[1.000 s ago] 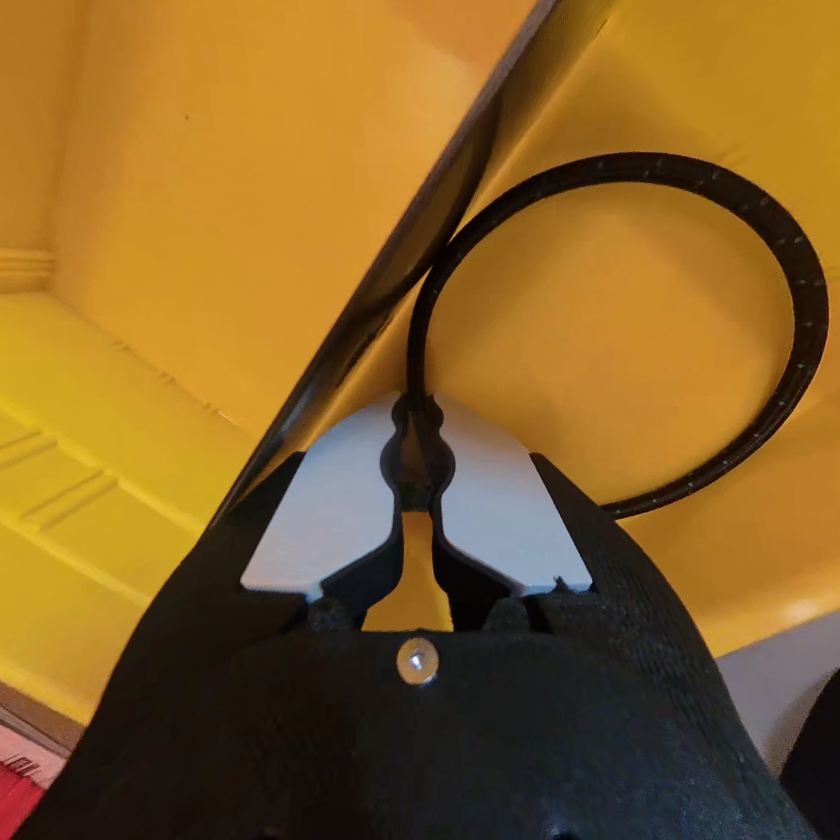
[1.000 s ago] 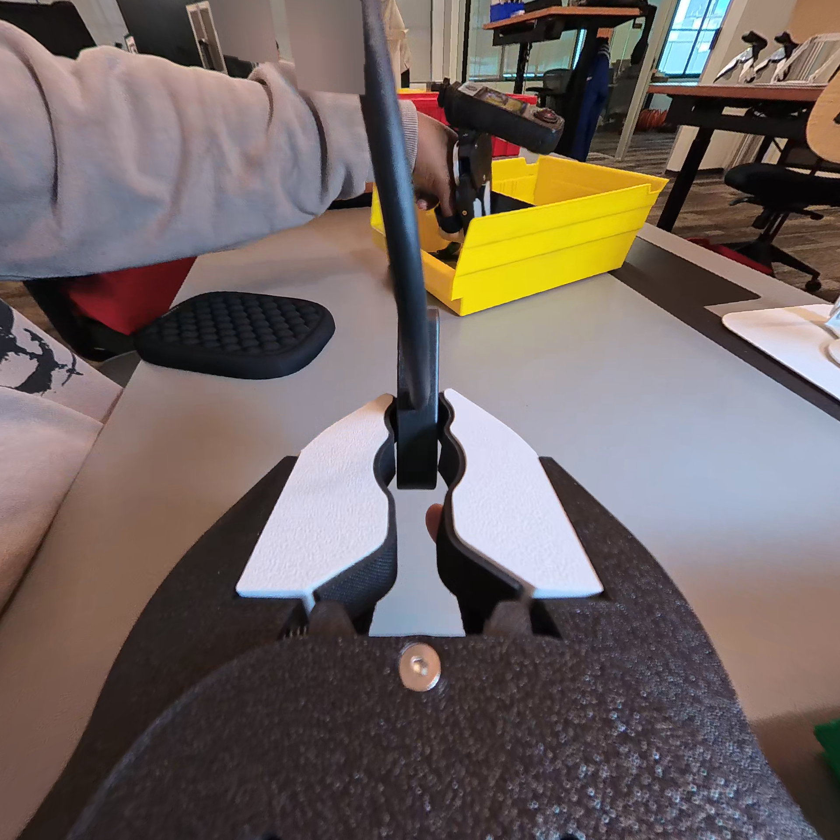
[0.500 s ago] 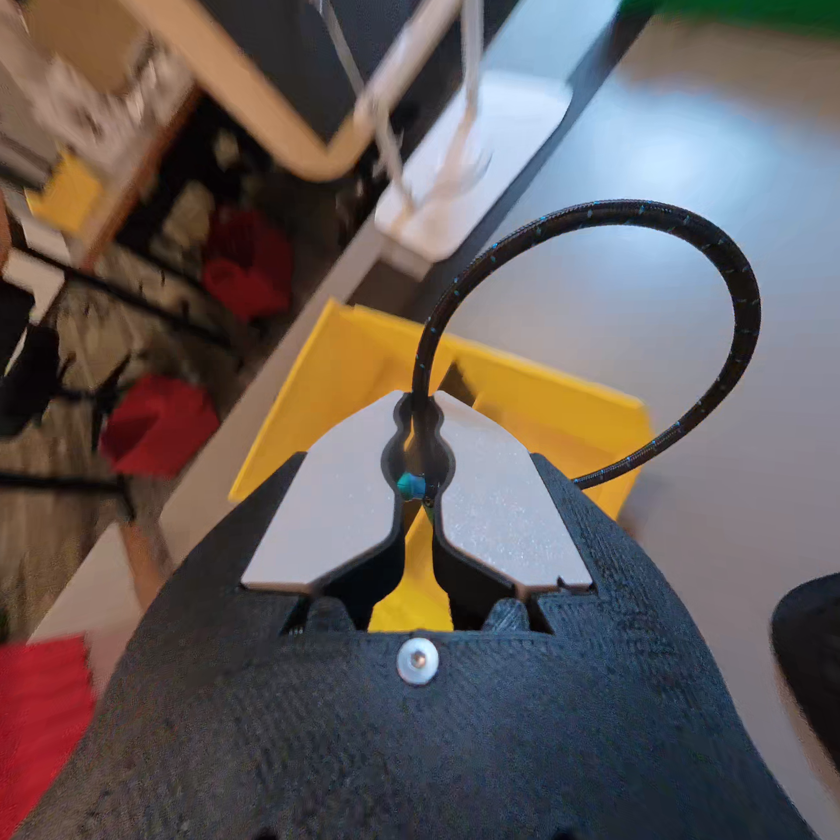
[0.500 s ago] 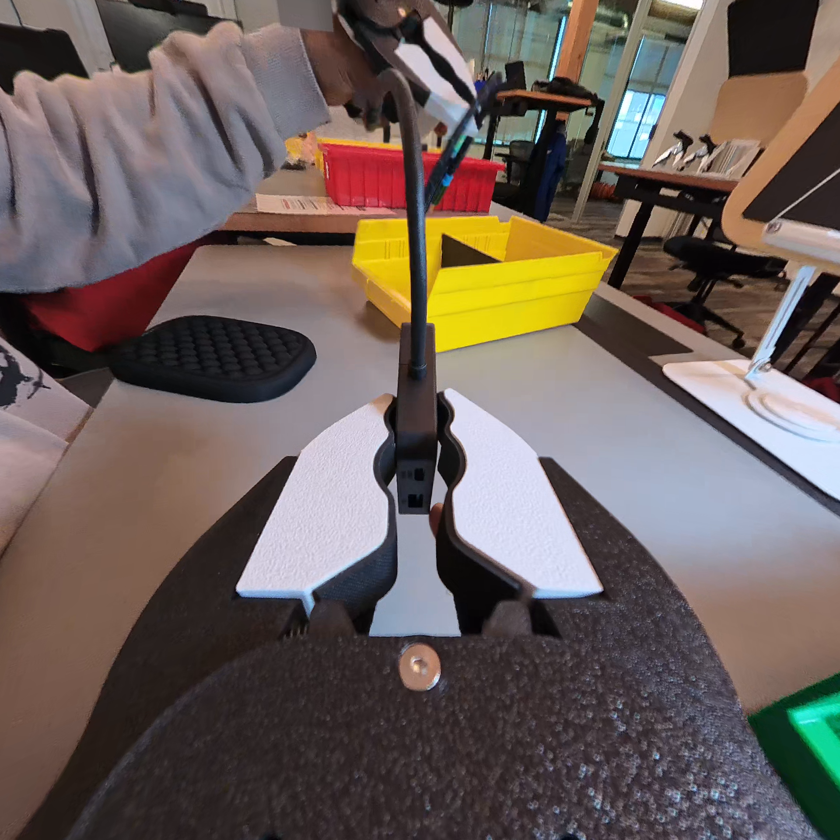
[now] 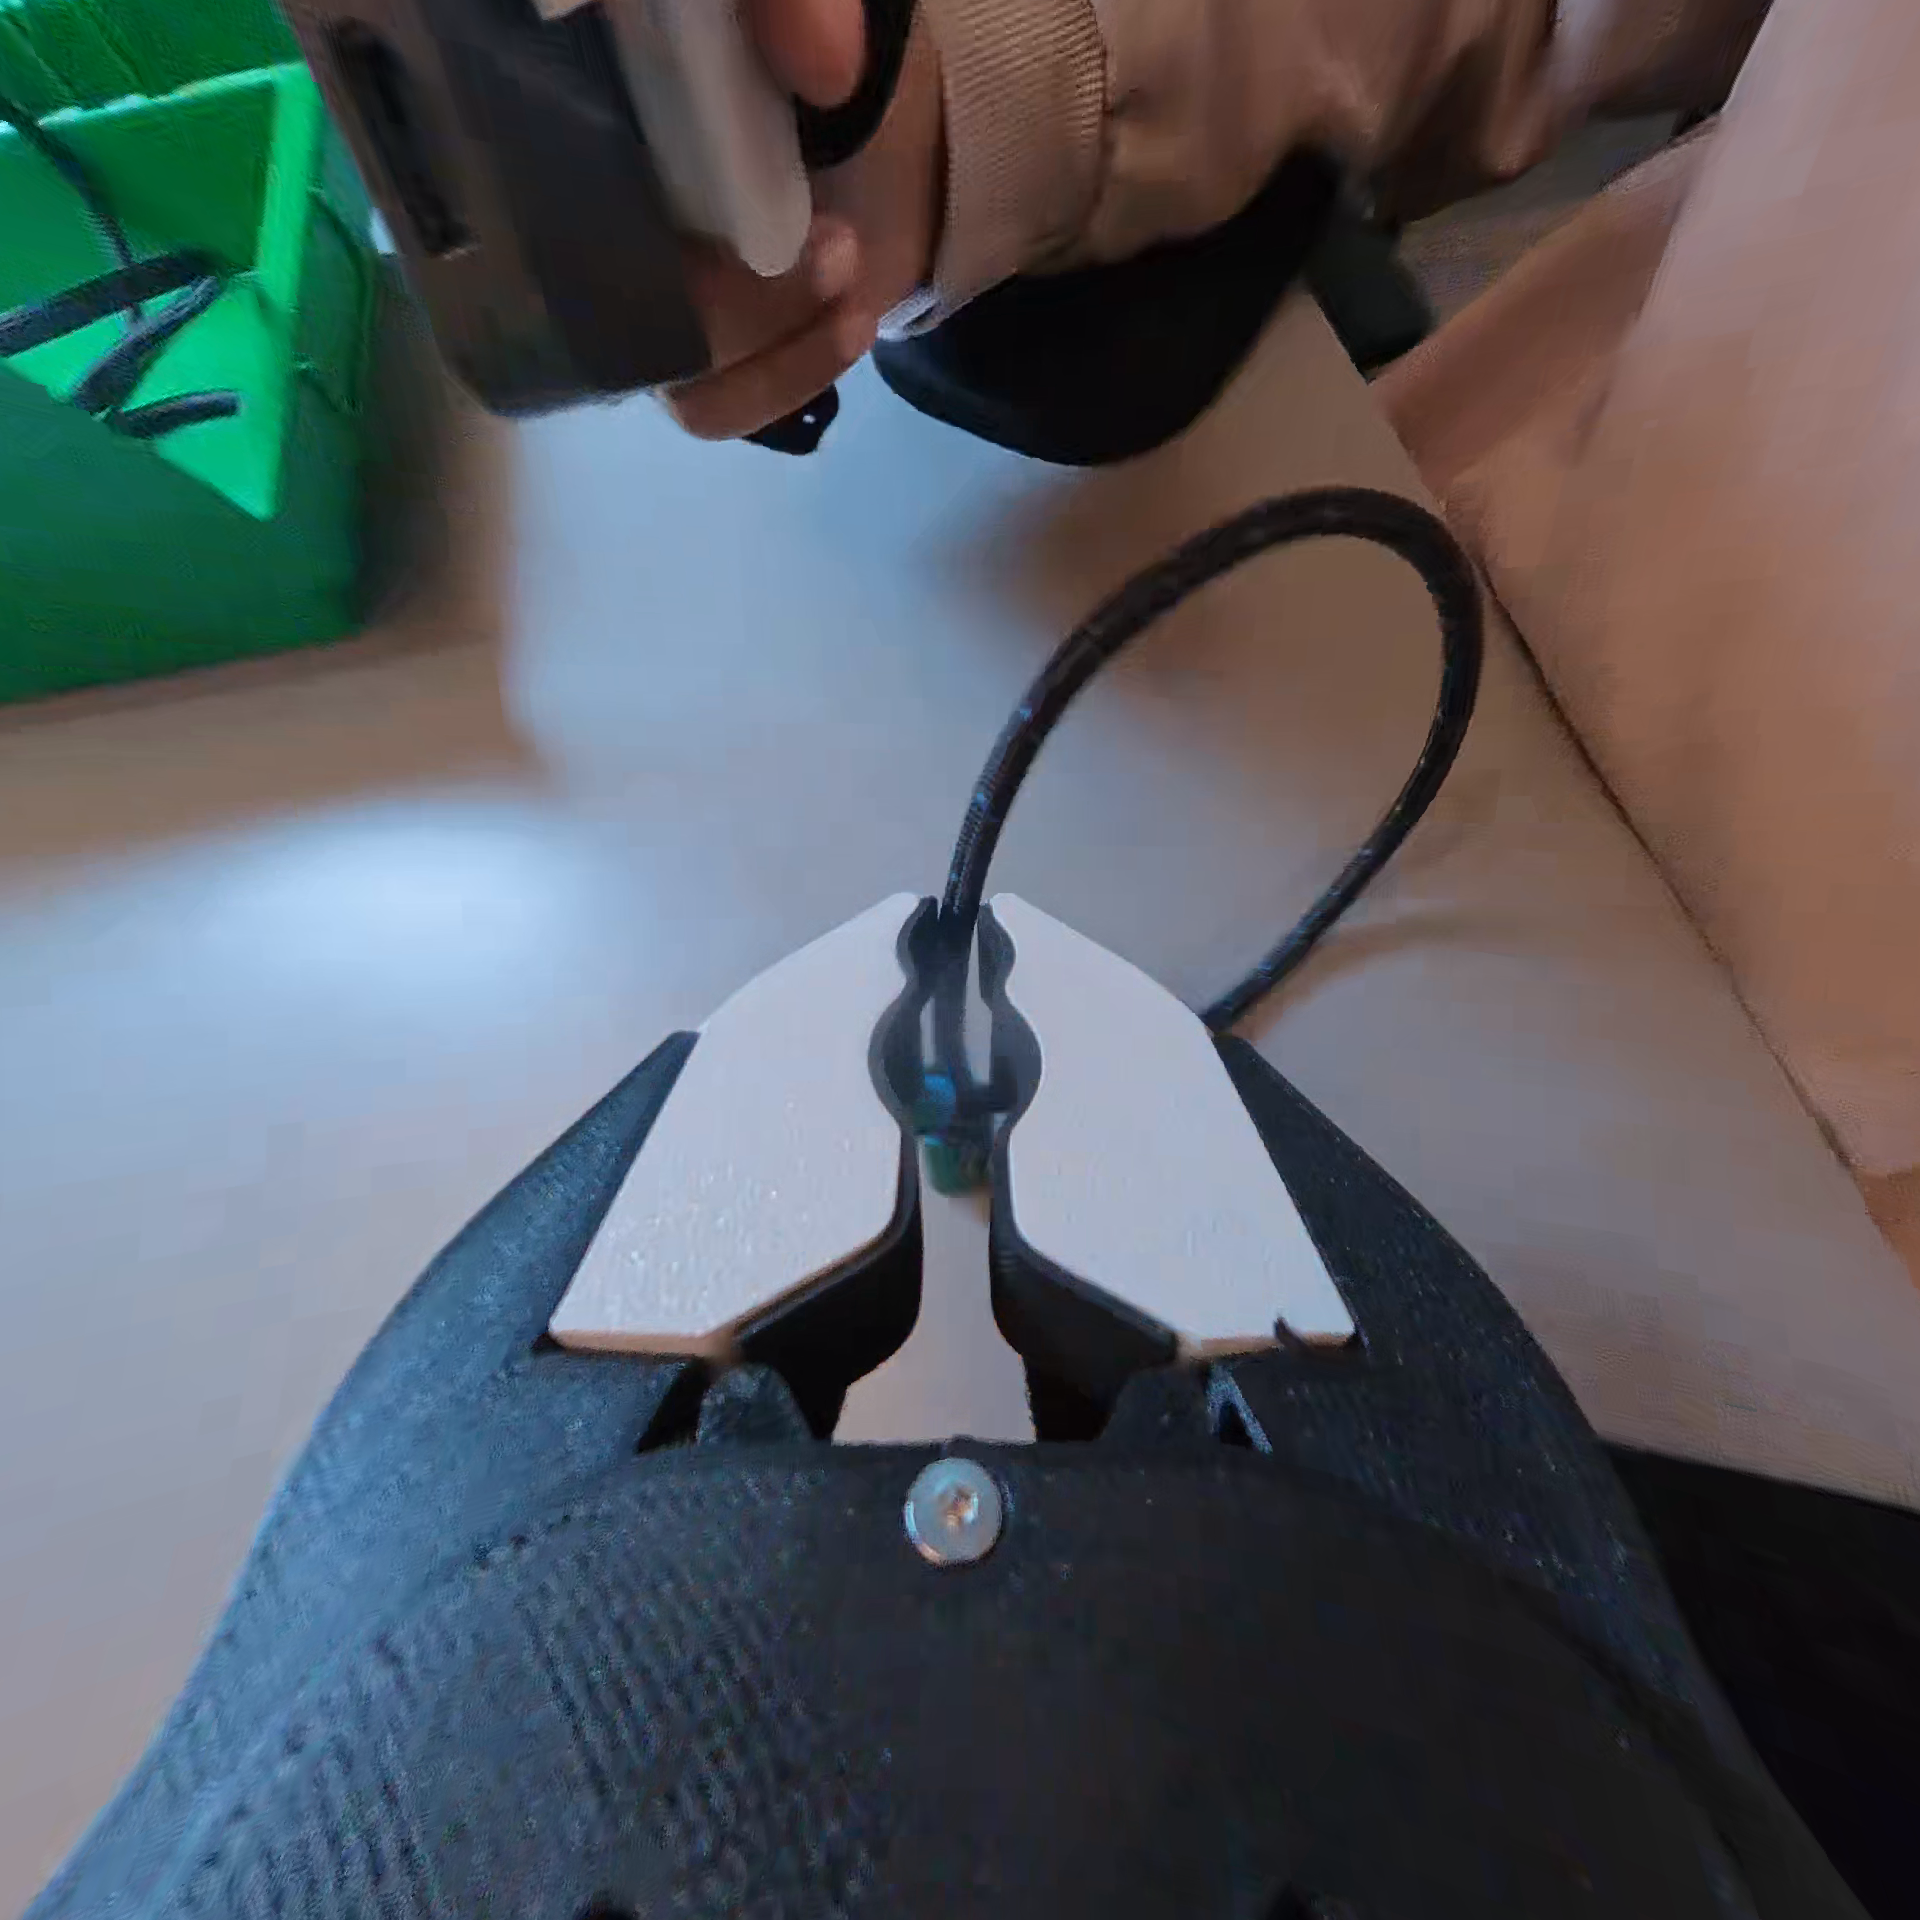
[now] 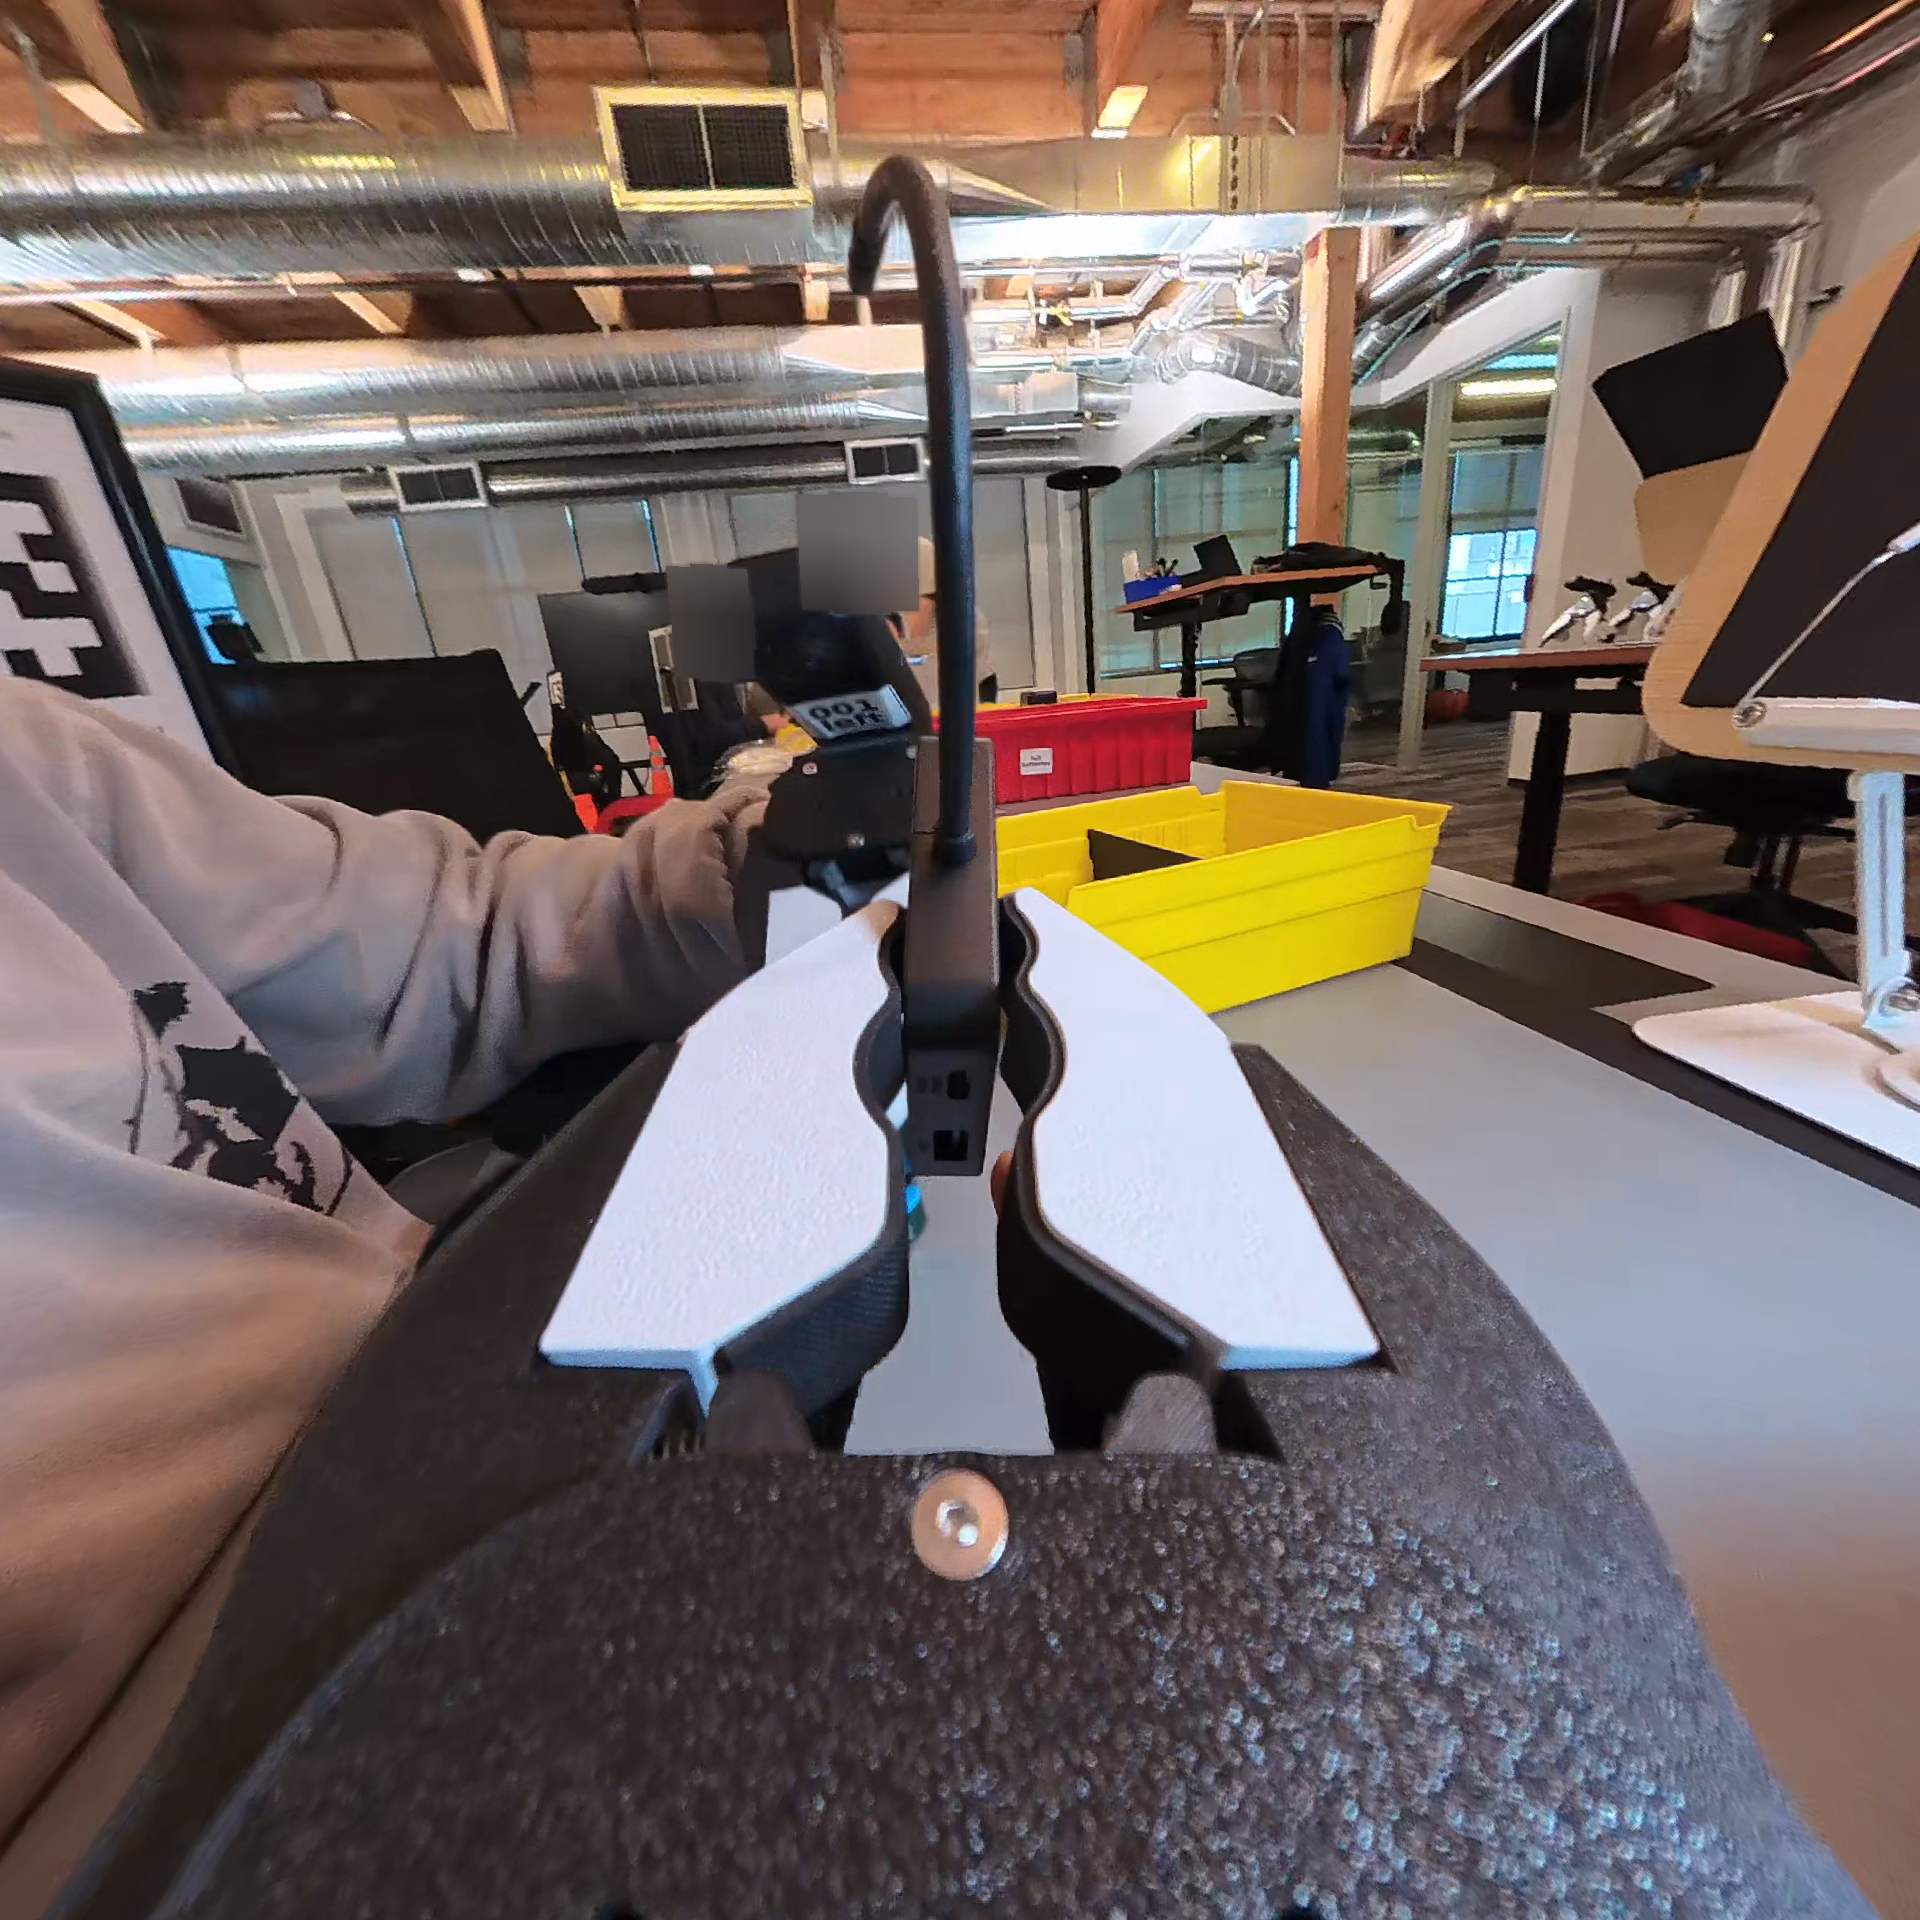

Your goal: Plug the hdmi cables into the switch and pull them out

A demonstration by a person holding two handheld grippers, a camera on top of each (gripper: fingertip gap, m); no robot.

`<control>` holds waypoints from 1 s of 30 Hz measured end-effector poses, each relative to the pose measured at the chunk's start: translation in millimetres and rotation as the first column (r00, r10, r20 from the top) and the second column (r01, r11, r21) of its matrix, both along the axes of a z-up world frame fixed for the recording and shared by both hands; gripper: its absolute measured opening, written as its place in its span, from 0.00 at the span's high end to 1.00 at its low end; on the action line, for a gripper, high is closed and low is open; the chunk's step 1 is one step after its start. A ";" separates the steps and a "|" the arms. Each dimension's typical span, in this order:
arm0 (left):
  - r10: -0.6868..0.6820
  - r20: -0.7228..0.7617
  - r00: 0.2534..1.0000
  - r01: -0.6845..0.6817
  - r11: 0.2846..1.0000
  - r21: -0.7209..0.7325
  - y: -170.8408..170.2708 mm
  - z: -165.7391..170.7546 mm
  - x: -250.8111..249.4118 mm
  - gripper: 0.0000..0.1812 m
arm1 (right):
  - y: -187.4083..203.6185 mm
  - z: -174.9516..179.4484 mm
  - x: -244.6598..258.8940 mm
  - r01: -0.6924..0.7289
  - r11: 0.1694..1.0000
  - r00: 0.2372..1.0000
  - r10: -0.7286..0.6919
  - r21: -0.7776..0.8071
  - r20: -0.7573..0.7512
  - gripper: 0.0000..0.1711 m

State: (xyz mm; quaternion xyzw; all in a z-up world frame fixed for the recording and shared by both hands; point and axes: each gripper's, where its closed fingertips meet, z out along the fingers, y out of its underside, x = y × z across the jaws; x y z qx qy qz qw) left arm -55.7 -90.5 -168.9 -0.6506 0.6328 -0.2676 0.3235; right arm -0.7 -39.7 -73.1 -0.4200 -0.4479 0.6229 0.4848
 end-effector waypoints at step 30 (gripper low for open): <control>0.306 0.007 0.952 -0.305 0.946 0.113 30.9 -19.4 0.5 0.79 | -7.8 -57.5 -25.9 0.108 0.742 0.855 -0.409 0.661 0.320 0.92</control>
